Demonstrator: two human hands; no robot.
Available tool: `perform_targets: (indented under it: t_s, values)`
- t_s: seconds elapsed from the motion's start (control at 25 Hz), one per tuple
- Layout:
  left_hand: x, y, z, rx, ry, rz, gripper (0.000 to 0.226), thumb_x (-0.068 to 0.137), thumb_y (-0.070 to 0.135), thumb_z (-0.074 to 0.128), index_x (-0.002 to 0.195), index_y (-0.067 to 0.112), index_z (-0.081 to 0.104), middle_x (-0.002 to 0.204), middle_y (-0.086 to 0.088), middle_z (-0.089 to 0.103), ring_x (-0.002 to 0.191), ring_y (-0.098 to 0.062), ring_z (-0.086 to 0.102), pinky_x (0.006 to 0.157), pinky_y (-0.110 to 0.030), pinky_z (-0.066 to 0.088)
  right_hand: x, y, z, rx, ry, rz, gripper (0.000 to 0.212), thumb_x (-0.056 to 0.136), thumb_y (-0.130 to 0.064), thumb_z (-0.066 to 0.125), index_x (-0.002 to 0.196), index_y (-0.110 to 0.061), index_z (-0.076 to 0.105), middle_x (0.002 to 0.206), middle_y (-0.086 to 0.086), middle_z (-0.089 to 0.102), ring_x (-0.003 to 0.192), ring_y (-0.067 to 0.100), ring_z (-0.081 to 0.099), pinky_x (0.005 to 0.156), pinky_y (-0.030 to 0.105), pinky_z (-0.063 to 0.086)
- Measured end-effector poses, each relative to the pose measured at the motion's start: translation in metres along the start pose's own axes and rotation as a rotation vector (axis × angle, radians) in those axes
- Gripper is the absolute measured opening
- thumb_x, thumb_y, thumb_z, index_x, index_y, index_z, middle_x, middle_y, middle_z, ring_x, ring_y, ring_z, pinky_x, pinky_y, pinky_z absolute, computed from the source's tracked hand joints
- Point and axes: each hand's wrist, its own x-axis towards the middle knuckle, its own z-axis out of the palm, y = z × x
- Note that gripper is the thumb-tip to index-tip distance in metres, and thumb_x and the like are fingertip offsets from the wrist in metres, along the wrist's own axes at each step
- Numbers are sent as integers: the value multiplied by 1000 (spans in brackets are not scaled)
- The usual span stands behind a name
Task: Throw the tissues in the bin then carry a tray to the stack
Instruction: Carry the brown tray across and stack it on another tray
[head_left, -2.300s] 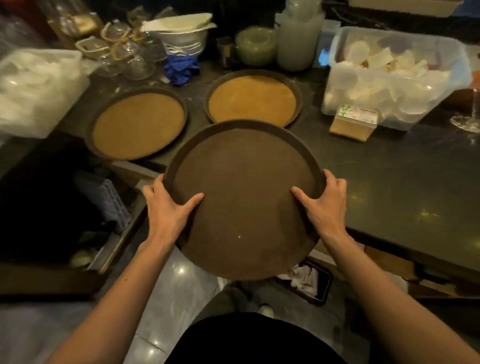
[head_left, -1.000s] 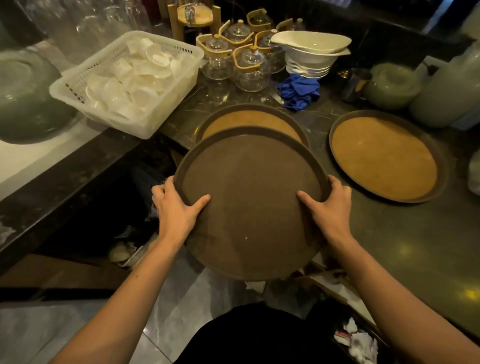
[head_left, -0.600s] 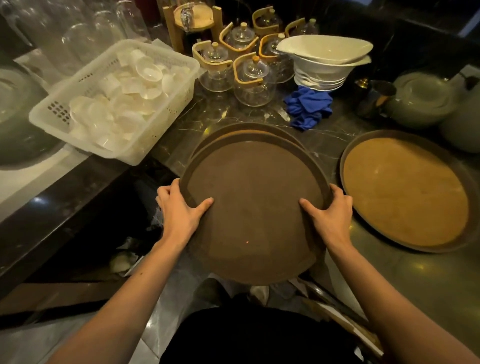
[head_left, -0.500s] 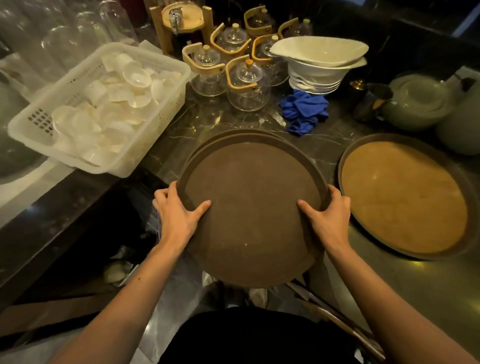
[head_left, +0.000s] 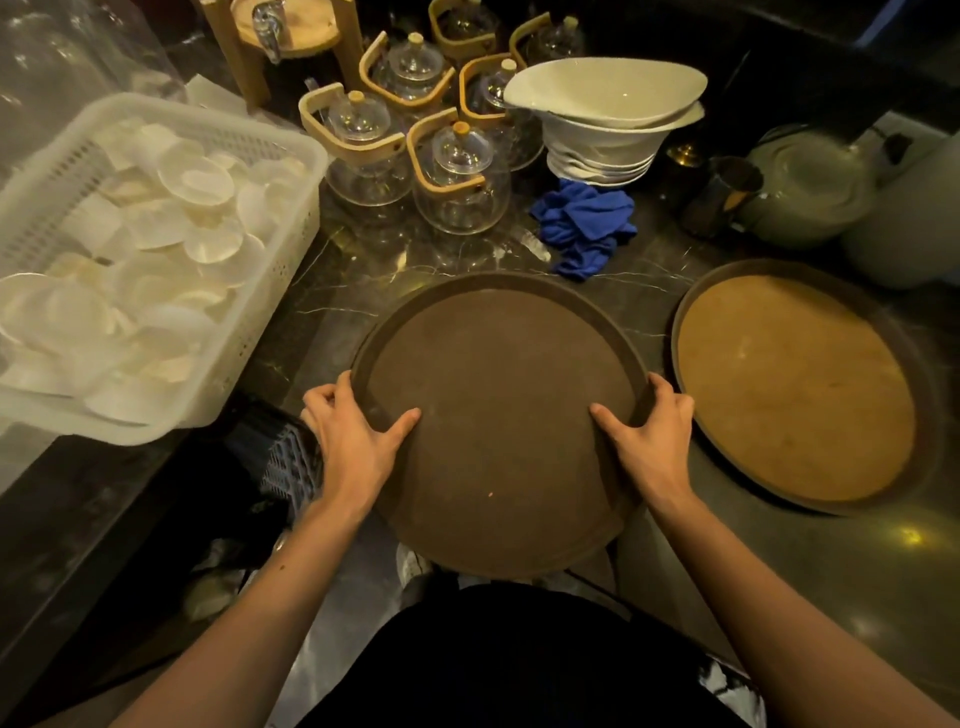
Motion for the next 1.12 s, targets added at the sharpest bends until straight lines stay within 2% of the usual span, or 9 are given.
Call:
perform_targets:
  t_s: [0.12,0.48,0.72,1.0,1.12]
  values:
    - [-1,-6,2,6,-1,2,92,71,43,81,141,2,37,127,-19,34,121,-35,30,105,-39,30,1,0,3,3,-14,-6,87,79,-43,76,147,-10,33,131,11,35,125,26,40,101,29,31]
    - [7,-10,0,41,7,19,94,70,45,81,140,3,37,127,-18,33,120,-33,31,105,-39,31,6,0,12,7,-25,-11,88,79,-44,76,147,-10,32,126,7,32,124,24,39,103,27,30]
    - [6,-14,1,76,8,32,92,71,46,79,140,2,36,127,-20,32,118,-35,31,103,-40,30,10,5,18,-25,-19,-10,89,77,-47,76,146,-11,34,123,7,31,125,27,35,110,38,33]
    - [7,-16,6,151,37,50,90,73,51,74,138,2,36,127,-20,34,117,-37,33,102,-42,31,10,10,24,-72,21,-30,89,78,-53,72,146,-13,34,121,9,33,122,27,33,107,41,34]
    - [7,-18,8,177,56,63,90,74,52,73,139,1,36,127,-21,36,115,-38,34,100,-43,32,11,11,27,-55,38,-34,81,82,-52,68,146,-15,34,123,9,34,122,26,36,105,39,36]
